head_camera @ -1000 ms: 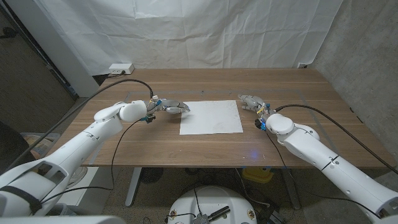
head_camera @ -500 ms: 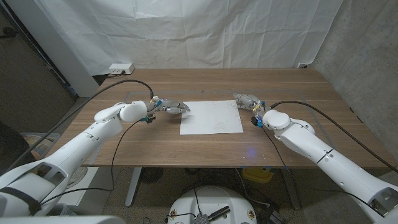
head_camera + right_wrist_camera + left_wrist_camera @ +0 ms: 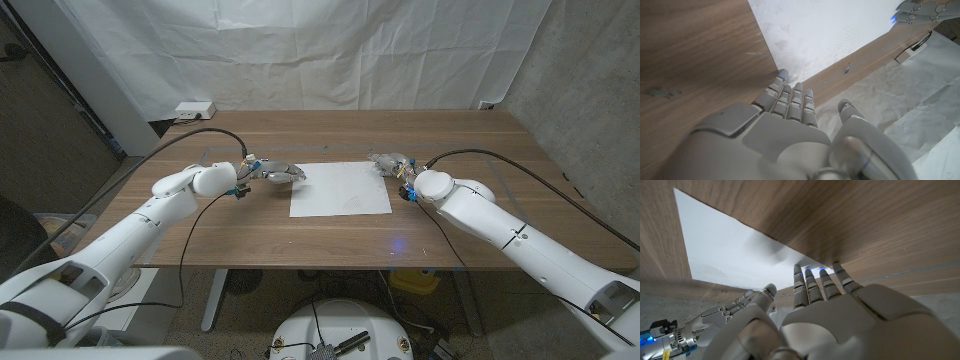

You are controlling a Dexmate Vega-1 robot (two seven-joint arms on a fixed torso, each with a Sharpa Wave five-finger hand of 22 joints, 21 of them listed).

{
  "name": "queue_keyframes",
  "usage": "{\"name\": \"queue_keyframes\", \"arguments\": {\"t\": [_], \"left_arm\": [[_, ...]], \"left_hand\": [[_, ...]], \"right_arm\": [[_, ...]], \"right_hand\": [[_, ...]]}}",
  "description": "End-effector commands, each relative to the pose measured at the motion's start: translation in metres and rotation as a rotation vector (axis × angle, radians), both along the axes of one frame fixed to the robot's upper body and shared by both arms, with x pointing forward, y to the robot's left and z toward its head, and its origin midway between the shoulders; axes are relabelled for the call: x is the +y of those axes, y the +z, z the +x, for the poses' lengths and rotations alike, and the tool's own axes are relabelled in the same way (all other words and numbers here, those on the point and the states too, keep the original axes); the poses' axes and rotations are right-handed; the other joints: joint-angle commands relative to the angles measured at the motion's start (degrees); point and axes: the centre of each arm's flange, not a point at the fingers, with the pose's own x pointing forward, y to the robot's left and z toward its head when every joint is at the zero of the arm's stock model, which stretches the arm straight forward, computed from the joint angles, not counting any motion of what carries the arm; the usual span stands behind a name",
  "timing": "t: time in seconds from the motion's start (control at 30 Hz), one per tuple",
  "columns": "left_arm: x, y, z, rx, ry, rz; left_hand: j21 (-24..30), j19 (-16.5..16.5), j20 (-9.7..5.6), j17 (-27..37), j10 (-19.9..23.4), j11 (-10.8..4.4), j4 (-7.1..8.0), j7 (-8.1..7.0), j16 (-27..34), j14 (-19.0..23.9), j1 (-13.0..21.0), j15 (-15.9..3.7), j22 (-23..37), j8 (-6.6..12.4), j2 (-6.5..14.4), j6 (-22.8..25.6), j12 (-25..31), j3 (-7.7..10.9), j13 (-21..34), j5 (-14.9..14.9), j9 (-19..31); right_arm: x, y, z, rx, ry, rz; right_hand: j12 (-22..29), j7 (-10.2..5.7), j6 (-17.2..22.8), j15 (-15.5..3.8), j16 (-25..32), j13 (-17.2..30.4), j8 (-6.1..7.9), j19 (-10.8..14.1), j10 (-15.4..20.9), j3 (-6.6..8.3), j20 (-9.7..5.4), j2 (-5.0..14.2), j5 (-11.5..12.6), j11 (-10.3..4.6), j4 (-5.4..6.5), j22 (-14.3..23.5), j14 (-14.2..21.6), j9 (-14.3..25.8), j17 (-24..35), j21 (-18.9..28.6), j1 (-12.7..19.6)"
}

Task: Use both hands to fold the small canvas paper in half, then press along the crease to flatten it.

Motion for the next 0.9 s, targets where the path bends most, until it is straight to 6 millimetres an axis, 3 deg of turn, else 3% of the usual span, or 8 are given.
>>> {"name": "queue_keyframes", "arguments": {"t": [0.03,0.37,0.5,0.67,0.73,0.8,0.9], "left_arm": [[-0.002,0.001,0.002,0.001,-0.002,-0.003],[-0.003,0.002,0.006,0.005,-0.003,-0.006],[-0.003,0.002,0.008,0.008,-0.004,-0.006],[-0.004,0.003,0.009,0.007,-0.005,-0.010],[-0.004,0.003,0.009,0.009,-0.006,-0.013],[-0.004,0.003,0.009,0.008,-0.006,-0.014],[-0.005,0.003,0.010,0.010,-0.006,-0.014]], "left_hand": [[-0.2,-0.2,-0.05,0.1,0.4,-0.17,0.16,-0.08,-0.2,-0.2,0.1,-1.82,0.1,-0.19,-0.1,0.0,-0.2,-0.21,0.1,0.2,0.2],[-0.3,-0.2,-0.09,0.1,0.4,-0.07,0.16,-0.07,-0.2,-0.3,0.0,-1.86,0.1,-0.27,-0.1,0.1,-0.4,-0.21,0.1,0.2,0.2],[-0.3,-0.2,-0.10,0.1,0.4,-0.13,0.16,-0.14,-0.2,-0.3,0.0,-1.82,0.1,-0.30,-0.1,0.0,-0.4,-0.20,0.1,0.2,0.2],[-0.4,-0.2,-0.12,0.1,0.3,-0.04,0.15,-0.16,-0.2,-0.3,-0.1,-1.87,0.1,-0.35,-0.1,0.0,-0.5,-0.20,0.2,0.2,0.2],[-0.4,-0.2,-0.13,0.1,0.4,-0.10,0.15,-0.16,-0.2,-0.3,-0.1,-1.88,0.1,-0.38,-0.1,0.0,-0.5,-0.19,0.2,0.3,0.2],[-0.4,-0.2,-0.13,0.1,0.3,-0.16,0.14,-0.14,-0.2,-0.3,-0.1,-1.85,0.1,-0.40,-0.1,0.0,-0.6,-0.19,0.2,0.3,0.2],[-0.5,-0.1,-0.09,0.1,0.4,-0.15,0.14,-0.13,-0.2,-0.3,-0.2,-1.86,0.1,-0.42,0.0,-0.1,-0.6,-0.18,0.2,0.3,0.2]], "right_arm": [[0.005,0.009,-0.005,-0.044,-0.091,-0.084],[0.003,0.010,-0.003,-0.053,-0.119,-0.055],[0.003,0.009,0.002,-0.019,-0.096,-0.031],[0.004,0.007,0.007,0.021,-0.080,-0.031],[0.006,0.008,0.008,0.034,-0.096,-0.060],[0.007,0.008,0.008,0.033,-0.122,-0.090],[0.007,0.009,0.011,0.059,-0.117,-0.090]], "right_hand": [[-0.1,0.07,0.0,-0.02,-0.1,0.2,-0.10,-0.3,0.3,0.04,0.07,-0.06,-0.2,-0.12,0.54,0.1,-0.4,0.2,0.1,-0.2,-0.6],[-0.1,-0.01,0.0,-0.03,-0.1,0.2,-0.15,-0.4,0.1,0.05,0.10,-0.17,-0.1,-0.20,0.81,0.1,-0.5,0.2,0.0,-0.2,-0.9],[0.1,0.33,0.0,1.11,0.6,0.2,-0.21,2.5,0.8,0.25,1.69,-0.46,0.1,0.31,1.01,0.1,2.3,0.1,-0.4,0.9,-1.2],[0.2,0.99,0.1,1.83,0.7,0.2,-0.22,4.6,1.4,0.54,2.29,-0.58,0.1,0.86,0.99,0.1,3.4,0.1,-0.7,1.4,-1.2],[0.3,1.32,0.6,1.94,0.4,0.2,-0.06,4.1,1.8,0.54,2.34,-0.69,0.1,1.05,1.11,0.1,2.9,0.1,-0.7,1.1,-1.4],[0.5,1.64,2.0,1.85,0.0,0.2,0.32,1.1,2.5,0.28,1.72,-0.93,0.1,1.23,1.56,0.1,2.1,0.1,-0.6,-0.2,-2.0],[0.5,1.66,2.2,1.72,0.0,0.2,0.37,0.9,2.8,0.24,1.47,-0.96,0.1,1.23,1.68,0.1,2.0,0.1,-0.6,-0.2,-2.2]]}}
